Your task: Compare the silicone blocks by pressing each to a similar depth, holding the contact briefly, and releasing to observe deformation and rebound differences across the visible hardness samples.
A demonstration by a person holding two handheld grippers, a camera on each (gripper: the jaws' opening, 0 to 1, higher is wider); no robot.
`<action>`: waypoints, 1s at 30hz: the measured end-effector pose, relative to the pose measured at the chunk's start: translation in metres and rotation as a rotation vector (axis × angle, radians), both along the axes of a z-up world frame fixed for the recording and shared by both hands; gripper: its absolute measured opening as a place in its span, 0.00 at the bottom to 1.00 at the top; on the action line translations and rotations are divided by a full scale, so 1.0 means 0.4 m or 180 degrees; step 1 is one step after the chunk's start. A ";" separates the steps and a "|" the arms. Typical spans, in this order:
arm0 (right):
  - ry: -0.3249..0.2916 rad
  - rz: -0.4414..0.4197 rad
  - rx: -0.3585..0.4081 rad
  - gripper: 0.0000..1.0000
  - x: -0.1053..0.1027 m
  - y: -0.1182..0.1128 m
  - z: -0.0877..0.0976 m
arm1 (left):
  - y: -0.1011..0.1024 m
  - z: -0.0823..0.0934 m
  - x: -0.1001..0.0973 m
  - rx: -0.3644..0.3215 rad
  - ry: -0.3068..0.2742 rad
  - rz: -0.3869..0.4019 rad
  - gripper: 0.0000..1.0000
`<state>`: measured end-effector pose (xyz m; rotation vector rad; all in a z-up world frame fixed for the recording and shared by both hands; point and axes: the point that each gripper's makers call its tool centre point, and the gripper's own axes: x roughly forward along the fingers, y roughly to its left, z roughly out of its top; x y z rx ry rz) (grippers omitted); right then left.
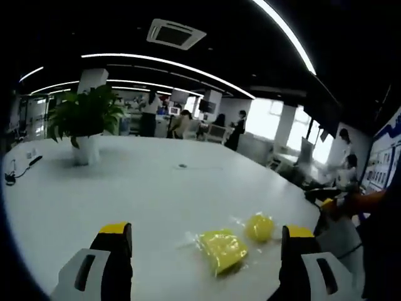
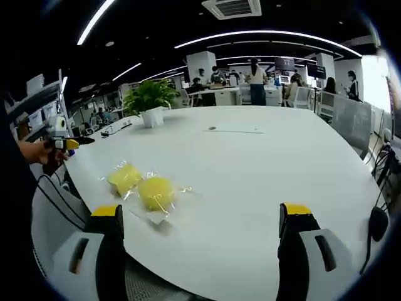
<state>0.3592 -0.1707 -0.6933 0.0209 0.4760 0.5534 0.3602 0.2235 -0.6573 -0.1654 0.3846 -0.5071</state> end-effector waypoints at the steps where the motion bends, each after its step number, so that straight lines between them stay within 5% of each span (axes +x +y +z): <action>1: -0.0007 -0.0002 -0.0017 0.97 0.000 -0.001 0.000 | -0.001 -0.001 0.000 -0.0001 0.0001 -0.0008 1.00; 8: -0.0149 0.0032 -0.0056 0.97 0.005 -0.018 0.024 | -0.016 0.003 0.007 -0.0004 0.0005 -0.0056 1.00; 14: 0.0029 0.0089 -0.0059 0.97 -0.011 -0.026 0.009 | -0.012 -0.012 0.012 0.0055 0.0045 -0.0093 1.00; 30: 0.0113 0.0172 -0.0025 0.97 -0.013 0.010 -0.005 | 0.004 -0.023 0.000 0.0072 0.0109 -0.0123 1.00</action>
